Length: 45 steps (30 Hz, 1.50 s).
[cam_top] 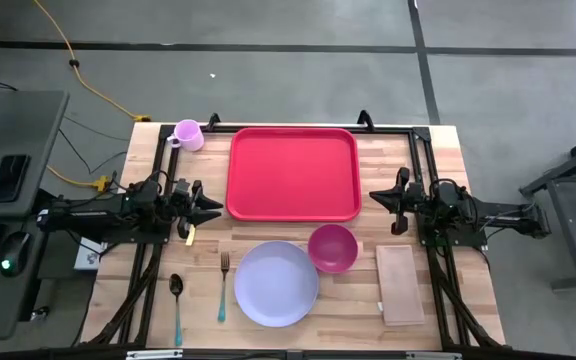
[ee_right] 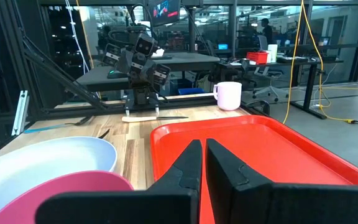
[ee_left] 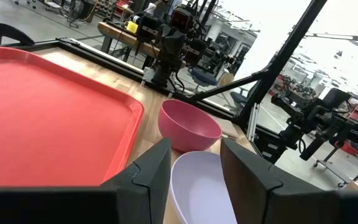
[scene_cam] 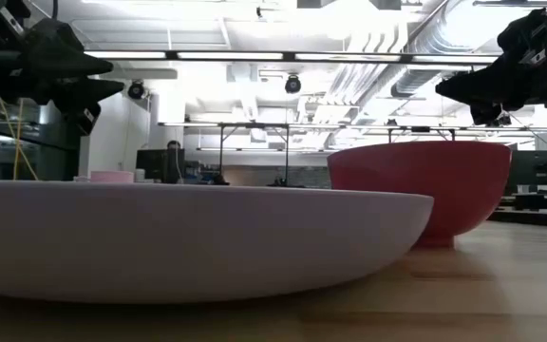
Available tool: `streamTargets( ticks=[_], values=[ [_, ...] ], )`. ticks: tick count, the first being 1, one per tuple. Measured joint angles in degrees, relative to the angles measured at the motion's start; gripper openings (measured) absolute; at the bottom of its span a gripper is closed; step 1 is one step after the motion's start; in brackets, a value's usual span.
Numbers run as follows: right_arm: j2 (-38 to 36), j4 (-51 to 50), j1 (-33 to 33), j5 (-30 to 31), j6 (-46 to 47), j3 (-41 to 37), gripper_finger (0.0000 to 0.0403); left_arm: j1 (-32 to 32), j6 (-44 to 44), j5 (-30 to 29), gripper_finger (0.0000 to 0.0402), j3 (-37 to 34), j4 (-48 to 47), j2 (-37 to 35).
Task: Set up tray
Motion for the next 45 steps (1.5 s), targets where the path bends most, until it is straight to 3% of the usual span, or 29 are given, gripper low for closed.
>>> streamTargets(
  ticks=[32, 45],
  values=[
    [0.0, 0.0, 0.0, 0.0, 0.0, 0.0, 0.0, 0.0, -0.2, 0.0, 0.0172, 0.0, 0.0, 0.0],
    [0.0, 2.6, 0.0, 1.0, 3.3, 0.0, 0.0, 0.0, -13.4, -1.3, 0.0172, 0.0, 4.5, 0.0]
  ],
)
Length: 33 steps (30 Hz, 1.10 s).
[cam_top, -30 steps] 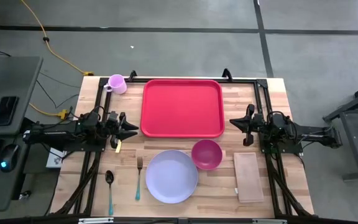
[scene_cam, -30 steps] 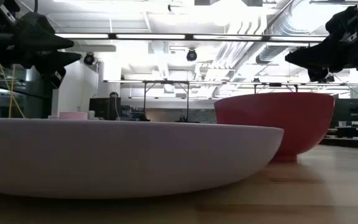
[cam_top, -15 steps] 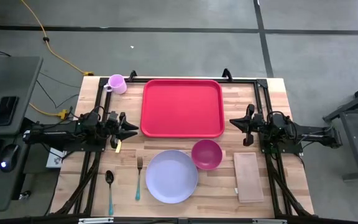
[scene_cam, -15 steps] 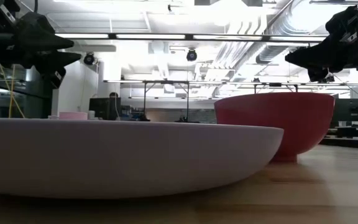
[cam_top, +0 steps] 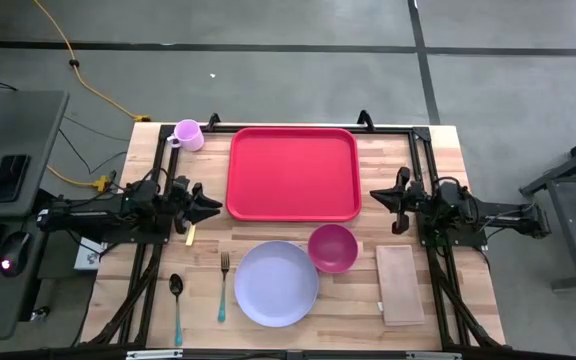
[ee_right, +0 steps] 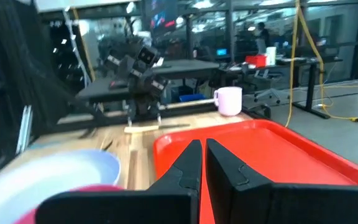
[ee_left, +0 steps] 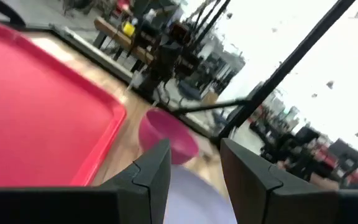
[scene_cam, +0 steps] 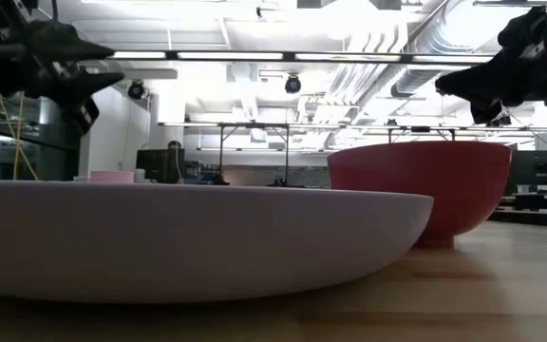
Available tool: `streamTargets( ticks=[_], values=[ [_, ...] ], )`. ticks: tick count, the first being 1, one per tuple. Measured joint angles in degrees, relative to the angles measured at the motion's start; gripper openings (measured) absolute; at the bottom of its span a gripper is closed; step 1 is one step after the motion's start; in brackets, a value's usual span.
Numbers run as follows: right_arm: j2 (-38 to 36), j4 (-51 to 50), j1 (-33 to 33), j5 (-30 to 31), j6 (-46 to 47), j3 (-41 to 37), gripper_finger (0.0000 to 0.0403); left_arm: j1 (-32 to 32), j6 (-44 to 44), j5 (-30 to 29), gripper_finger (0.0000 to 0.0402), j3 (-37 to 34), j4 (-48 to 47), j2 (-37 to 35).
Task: Set up tray
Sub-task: Put the pink mug on the orange serving tray
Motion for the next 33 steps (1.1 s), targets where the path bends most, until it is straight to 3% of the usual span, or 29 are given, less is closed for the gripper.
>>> streamTargets(
  ticks=[3, 6, 11, 17, 24, 33],
  values=[
    [0.0, 1.6, 0.0, 2.8, 2.6, 0.0, 0.0, 0.0, -6.2, -6.0, 0.0172, 0.3, 3.5, 0.0],
    [0.0, 2.9, 0.0, 6.6, 4.3, 0.0, 0.0, 0.0, -10.7, -15.7, 0.0172, 1.9, 2.7, 0.1],
    [0.0, 5.3, 0.0, 10.8, 4.5, 0.0, 0.0, 0.0, -1.6, -26.7, 0.0172, 7.4, 3.5, 0.0],
    [0.0, 9.1, 0.0, 12.9, 4.3, 0.0, 0.0, 0.0, 7.6, -32.4, 0.0172, 15.3, 0.0, 1.5],
    [0.0, 9.9, 0.0, 13.0, 3.2, 0.0, 0.0, 0.0, 12.3, -39.0, 0.0172, 27.4, -10.6, 12.5],
    [0.0, 9.9, 0.0, 15.1, 3.1, 0.0, 0.0, 0.0, 11.5, -46.3, 0.0172, 47.5, -33.7, 30.6]
  ],
)
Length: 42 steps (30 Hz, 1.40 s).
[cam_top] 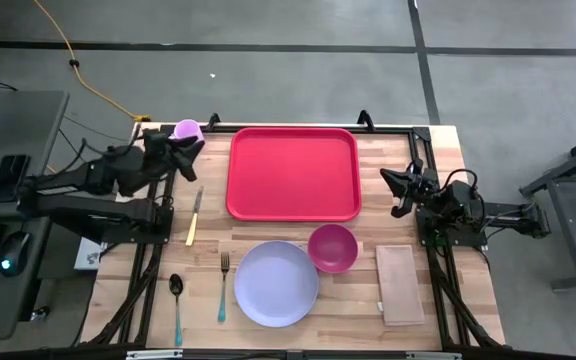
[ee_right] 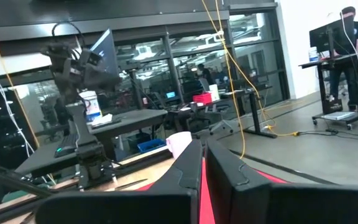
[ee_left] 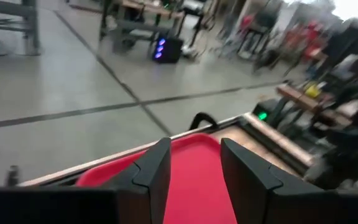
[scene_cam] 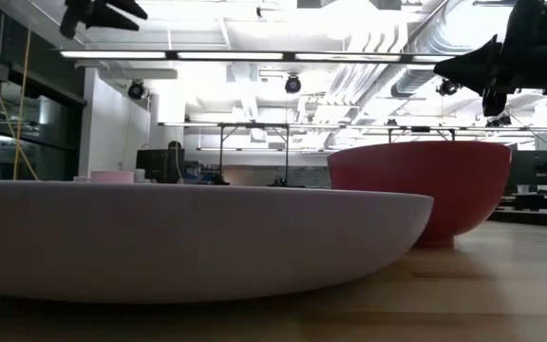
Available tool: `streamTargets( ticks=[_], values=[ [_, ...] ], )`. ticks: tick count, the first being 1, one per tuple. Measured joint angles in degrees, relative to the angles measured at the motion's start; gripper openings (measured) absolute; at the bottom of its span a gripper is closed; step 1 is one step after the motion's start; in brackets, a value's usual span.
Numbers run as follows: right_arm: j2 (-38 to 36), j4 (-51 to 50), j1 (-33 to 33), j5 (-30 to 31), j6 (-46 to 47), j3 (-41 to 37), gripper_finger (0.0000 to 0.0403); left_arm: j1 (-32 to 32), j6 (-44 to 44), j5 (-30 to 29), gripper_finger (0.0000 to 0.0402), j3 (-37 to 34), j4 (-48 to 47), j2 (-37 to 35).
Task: Set up tray
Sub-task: Put the pink mug on the orange serving tray
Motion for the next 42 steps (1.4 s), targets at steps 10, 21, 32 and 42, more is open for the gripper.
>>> streamTargets(
  ticks=[10, 21, 32, 42],
  values=[
    [0.0, 0.0, 0.0, -0.9, 1.1, 0.0, 0.0, 2.1, -1.2, -4.0, 0.0172, 24.1, -25.1, 18.2],
    [0.0, -0.1, 0.0, -0.9, 1.5, 0.0, 0.0, 25.2, 5.7, 14.2, 0.0172, 39.0, -45.1, 37.7],
    [0.0, -0.8, 0.0, -0.9, 1.5, 0.0, 0.0, 48.1, 22.1, 30.3, 0.0172, 38.0, -50.6, 46.2],
    [0.3, -2.2, 0.0, 0.1, 1.5, 0.0, 0.0, 58.1, 27.3, 40.6, 0.0172, 37.2, -47.8, 46.9]
  ],
)
